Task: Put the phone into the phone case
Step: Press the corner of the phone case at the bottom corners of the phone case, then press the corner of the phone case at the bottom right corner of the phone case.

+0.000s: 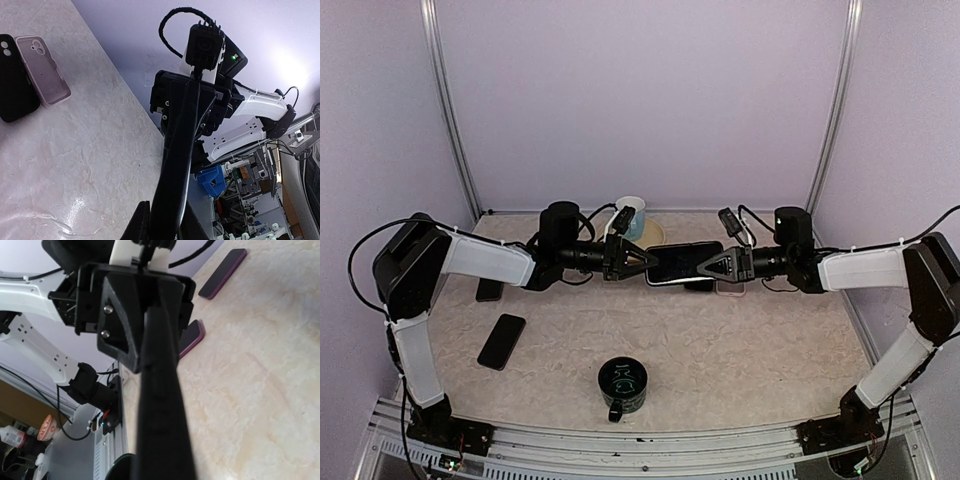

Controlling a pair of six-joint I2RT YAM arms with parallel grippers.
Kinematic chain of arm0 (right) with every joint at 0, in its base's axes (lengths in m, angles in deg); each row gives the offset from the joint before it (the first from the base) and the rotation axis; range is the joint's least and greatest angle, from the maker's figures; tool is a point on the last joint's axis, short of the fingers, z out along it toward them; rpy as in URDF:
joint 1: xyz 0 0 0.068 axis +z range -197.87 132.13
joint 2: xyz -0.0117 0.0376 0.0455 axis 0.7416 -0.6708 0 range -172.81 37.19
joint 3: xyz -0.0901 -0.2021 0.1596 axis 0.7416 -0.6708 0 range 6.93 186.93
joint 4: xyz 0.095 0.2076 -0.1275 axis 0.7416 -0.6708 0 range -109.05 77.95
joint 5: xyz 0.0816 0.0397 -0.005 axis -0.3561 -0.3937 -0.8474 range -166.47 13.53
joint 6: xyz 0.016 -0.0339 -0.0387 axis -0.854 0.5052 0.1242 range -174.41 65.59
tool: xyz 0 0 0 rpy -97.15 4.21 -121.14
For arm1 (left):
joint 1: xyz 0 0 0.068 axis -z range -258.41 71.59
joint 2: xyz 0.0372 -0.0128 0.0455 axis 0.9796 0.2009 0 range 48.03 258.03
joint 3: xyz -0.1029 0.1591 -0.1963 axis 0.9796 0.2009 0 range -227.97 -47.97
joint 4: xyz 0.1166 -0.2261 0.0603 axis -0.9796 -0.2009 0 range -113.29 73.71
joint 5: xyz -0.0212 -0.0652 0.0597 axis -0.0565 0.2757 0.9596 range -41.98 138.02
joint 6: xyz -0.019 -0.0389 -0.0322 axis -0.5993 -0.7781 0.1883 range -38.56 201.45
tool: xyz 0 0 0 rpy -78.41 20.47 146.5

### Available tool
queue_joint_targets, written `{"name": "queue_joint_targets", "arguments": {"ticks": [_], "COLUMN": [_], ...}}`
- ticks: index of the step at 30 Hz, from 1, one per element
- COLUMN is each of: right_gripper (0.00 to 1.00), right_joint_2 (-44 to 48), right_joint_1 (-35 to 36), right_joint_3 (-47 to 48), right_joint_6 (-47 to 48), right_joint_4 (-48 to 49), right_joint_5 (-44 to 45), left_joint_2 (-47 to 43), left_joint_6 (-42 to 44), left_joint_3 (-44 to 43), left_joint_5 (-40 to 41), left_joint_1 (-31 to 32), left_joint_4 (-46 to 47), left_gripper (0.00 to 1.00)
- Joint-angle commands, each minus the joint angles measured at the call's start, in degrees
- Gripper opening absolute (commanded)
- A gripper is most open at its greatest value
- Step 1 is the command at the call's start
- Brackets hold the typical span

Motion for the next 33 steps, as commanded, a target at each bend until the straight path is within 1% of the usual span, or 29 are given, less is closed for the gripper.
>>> {"name": "queue_joint_targets", "arguments": {"ticks": [1, 2, 3, 6, 7, 11, 15, 22, 27, 29, 33], "right_gripper": [0.0, 0.0, 0.0, 0.0, 0.0, 0.0, 0.0, 0.0, 0.0, 0.0, 0.0], "right_joint_2": [1.2, 1.2, 1.2, 1.2, 1.3, 1.5, 1.5, 1.4, 1.3, 1.4, 1.0], "right_joint_1": [-0.8, -0.8, -0.8, -0.8, -0.8, -0.8, -0.8, -1.1, -1.2, -1.3, -1.3], "right_joint_3": [0.4, 0.4, 0.3, -0.1, -0.2, -0.5, -0.8, -1.1, -0.8, -0.9, -0.7], "right_joint_6": [2.8, 2.8, 2.5, 1.0, 0.4, -1.6, -3.4, -5.9, -6.4, -6.6, -6.6], "right_joint_4": [0.8, 0.8, 1.0, 3.7, 4.5, 7.4, 9.9, 13.2, 13.7, 13.8, 13.6], "right_joint_5": [7.8, 7.8, 7.6, 6.4, 6.1, 5.3, 4.8, 5.6, 6.0, 6.3, 6.3], "left_joint_2": [-0.3, -0.4, -0.4, -0.3, -0.3, -0.2, 0.2, 0.9, 0.9, 0.8, 1.0], "left_joint_6": [-1.9, -1.9, -1.8, -1.9, -2.0, -2.6, -2.7, -3.3, -3.3, -3.4, -3.6], "left_joint_3": [0.8, 0.9, 1.0, 1.0, 1.0, 1.0, 1.0, 0.9, 0.9, 0.9, 1.0], "left_joint_5": [-1.3, -1.3, -1.3, -1.7, -1.8, -2.4, -3.0, -3.9, -4.3, -4.5, -4.6], "left_joint_1": [0.9, 0.8, 0.8, 0.8, 0.9, 1.2, 1.7, 2.4, 2.6, 2.7, 2.8], "left_joint_4": [1.1, 1.2, 1.2, 1.5, 1.7, 2.8, 3.4, 4.5, 4.8, 4.9, 5.4], "left_gripper": [0.0, 0.0, 0.05, 0.27, 0.32, 0.4, 0.46, 0.47, 0.45, 0.41, 0.29]}}
